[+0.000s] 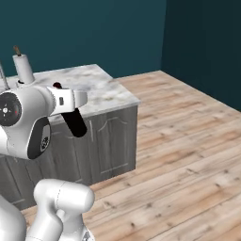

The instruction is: Move the drinks to the dining counter.

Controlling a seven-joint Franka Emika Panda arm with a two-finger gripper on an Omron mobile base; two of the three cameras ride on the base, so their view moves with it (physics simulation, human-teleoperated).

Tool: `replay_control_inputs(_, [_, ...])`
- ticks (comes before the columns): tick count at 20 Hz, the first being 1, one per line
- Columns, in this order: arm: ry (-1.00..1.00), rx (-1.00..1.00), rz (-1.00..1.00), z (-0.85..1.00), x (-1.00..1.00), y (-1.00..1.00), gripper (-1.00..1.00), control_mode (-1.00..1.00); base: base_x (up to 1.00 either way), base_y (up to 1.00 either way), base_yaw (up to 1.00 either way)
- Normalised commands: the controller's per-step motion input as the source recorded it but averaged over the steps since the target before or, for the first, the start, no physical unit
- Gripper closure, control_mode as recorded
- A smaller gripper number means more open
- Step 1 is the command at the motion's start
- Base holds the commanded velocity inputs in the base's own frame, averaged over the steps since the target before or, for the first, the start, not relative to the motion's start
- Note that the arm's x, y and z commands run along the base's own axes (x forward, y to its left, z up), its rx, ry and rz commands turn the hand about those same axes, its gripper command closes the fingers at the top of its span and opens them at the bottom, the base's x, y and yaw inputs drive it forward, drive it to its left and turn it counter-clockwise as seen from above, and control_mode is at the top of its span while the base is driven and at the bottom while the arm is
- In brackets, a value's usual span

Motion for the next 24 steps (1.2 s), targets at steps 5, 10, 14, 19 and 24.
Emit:
replay_control_inputs(5, [0.0,0.0,0.0,0.0,0.0,0.0,1.0,1.0,0.0,0.16,0.29])
replay_control_inputs(10, [0.0,0.0,0.0,0.0,0.0,0.0,1.0,1.0,0.0,0.15,0.28])
replay_control_inputs(14, [0.0,0.0,0.0,0.0,0.0,0.0,1.0,1.0,0.0,0.09,0.27])
replay_control_inputs(19, [0.0,0.0,0.0,0.0,0.0,0.0,1.0,1.0,0.01,0.06,0.24])
replay_control_inputs(24, [0.0,0.0,0.0,0.0,0.0,0.0,1.0,1.0,0.0,0.14,0.23])
